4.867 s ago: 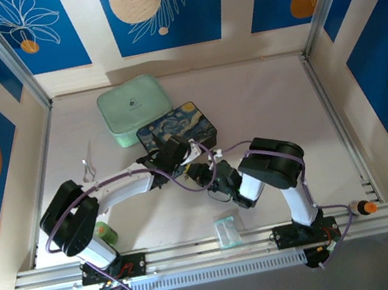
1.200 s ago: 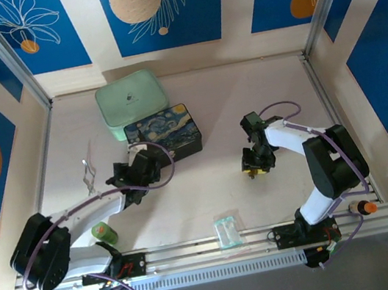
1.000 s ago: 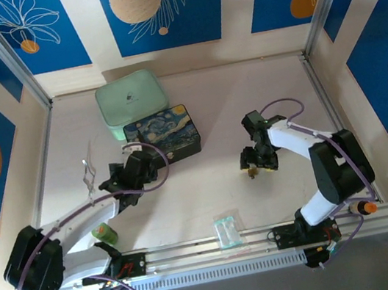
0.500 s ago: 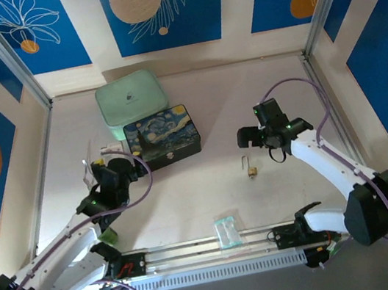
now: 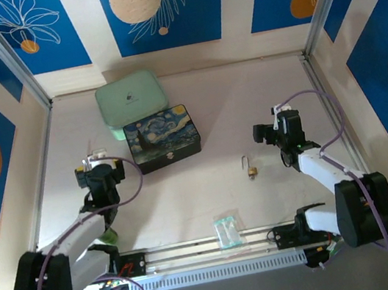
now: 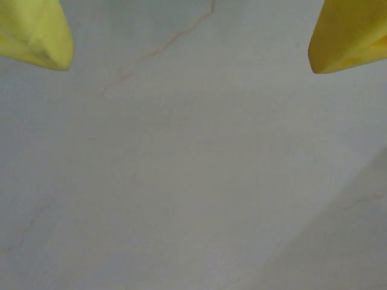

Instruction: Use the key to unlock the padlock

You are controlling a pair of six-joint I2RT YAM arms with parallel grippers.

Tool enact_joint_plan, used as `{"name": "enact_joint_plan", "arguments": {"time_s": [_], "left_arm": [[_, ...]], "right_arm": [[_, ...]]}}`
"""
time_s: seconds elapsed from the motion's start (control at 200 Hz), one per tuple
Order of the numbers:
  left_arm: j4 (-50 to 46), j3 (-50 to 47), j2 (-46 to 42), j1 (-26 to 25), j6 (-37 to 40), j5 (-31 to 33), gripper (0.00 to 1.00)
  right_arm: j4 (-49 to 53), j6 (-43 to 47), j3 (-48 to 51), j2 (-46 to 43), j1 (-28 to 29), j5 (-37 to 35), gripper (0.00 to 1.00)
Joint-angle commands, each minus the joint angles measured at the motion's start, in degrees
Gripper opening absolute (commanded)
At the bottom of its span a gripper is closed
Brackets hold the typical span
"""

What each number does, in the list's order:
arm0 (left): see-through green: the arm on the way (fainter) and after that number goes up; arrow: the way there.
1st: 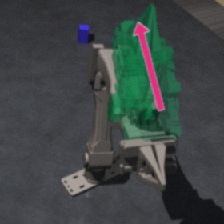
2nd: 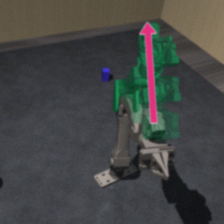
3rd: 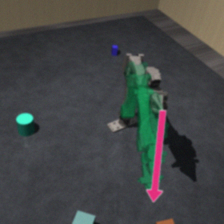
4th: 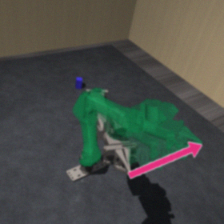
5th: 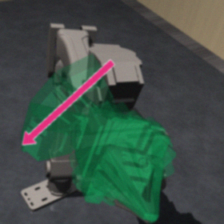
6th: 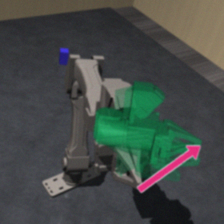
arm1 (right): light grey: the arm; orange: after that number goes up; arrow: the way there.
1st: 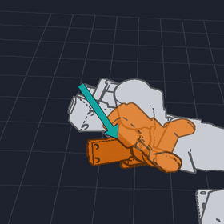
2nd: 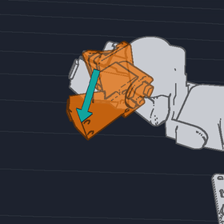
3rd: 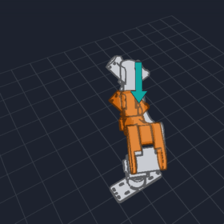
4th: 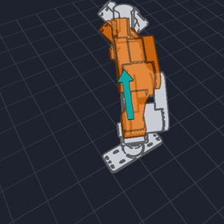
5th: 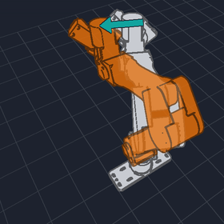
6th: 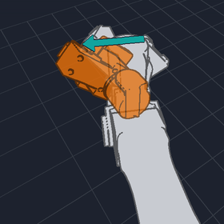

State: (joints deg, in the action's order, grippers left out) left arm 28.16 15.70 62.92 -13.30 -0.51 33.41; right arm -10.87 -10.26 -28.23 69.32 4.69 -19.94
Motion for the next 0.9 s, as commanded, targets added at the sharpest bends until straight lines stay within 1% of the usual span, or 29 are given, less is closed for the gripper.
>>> {"name": "enact_joint_plan", "arguments": {"time_s": [0.0,0.06,0.11,0.13,0.16,0.195,0.25,0.295,0.34,0.41,0.465,0.505,0.545,0.625,0.68,0.75,0.89], "left_arm": [[13.84,-1.59,5.47,3.29,0.18,-7.38,1.0],[16.69,-1.91,6.71,4.99,-1.26,-10.66,1.0],[22.8,-3.2,9.24,7.91,-5.1,-13.98,1.0],[24.41,-3.32,10.13,9.0,-5.39,-15.75,1.0],[23.4,-2.54,10.78,9.79,-5.33,-16.95,1.0],[21.25,-1.32,10.94,10.02,-5.01,-17.67,1.0],[22.35,-0.32,12.66,10.05,-3.41,-19.25,1.0],[21.48,0.47,13.18,10.05,-2.5,-20.97,1.0],[22.76,0.57,14.26,10.05,-1.88,-21.14,1.0],[30.32,-0.62,18.81,10.25,-1.95,-20.39,1.0],[36.85,-1.62,23.34,10.31,-0.93,-22.26,1.0],[40.63,-2.26,26.2,10.18,-0.32,-24.11,1.0],[44.73,-2.79,28.49,10.06,0.41,-24.44,1.0],[38.07,-1.2,26.34,10.13,-1.59,-20.59,1.0],[36.37,0.68,27.12,9.92,-0.34,-21.47,1.0],[28.36,4.22,26.64,9.66,0.43,-23.32,1.0],[28.34,4.59,26.92,9.17,0.91,-22.87,1.0]], "right_arm": [[-16.82,1.31,3.38,2.15,-1.81,2.57,0.99],[-22.36,-0.11,5.37,3.44,-3.18,4.11,0.99],[-27.14,-0.72,6.93,4.86,-4.01,5.24,0.99],[-28.25,-0.37,7.18,5.48,-4.07,5.36,0.99],[-30.05,0.03,7.33,6.58,-4.07,4.91,0.99],[-29.5,0.23,6.87,6.81,-4.05,4.71,0.99],[-31.71,0.99,7.06,8.04,-4.2,5.33,0.99],[-34.36,1.29,7.48,9.66,-4.33,5.81,0.99],[-35.28,1.22,7.25,11.7,-4.68,7.19,0.99],[-39.83,1.3,7.85,15.4,-4.8,7.76,0.99],[-42.39,1.46,7.94,17.67,-4.71,7.91,0.99],[-40.37,1.98,7.29,17.23,-4.54,8.17,0.99],[-38.34,2.08,6.31,17.3,-4.43,8.65,0.99],[-36.56,2.87,5.1,17.72,-3.66,7.63,0.99],[-37.15,3.15,5.14,17.88,-3.29,6.88,0.99],[-37.23,3.18,5.12,17.89,-3.22,6.77,0.99],[-37.16,3.16,5.2,17.78,-3.22,6.77,0.99]]}}
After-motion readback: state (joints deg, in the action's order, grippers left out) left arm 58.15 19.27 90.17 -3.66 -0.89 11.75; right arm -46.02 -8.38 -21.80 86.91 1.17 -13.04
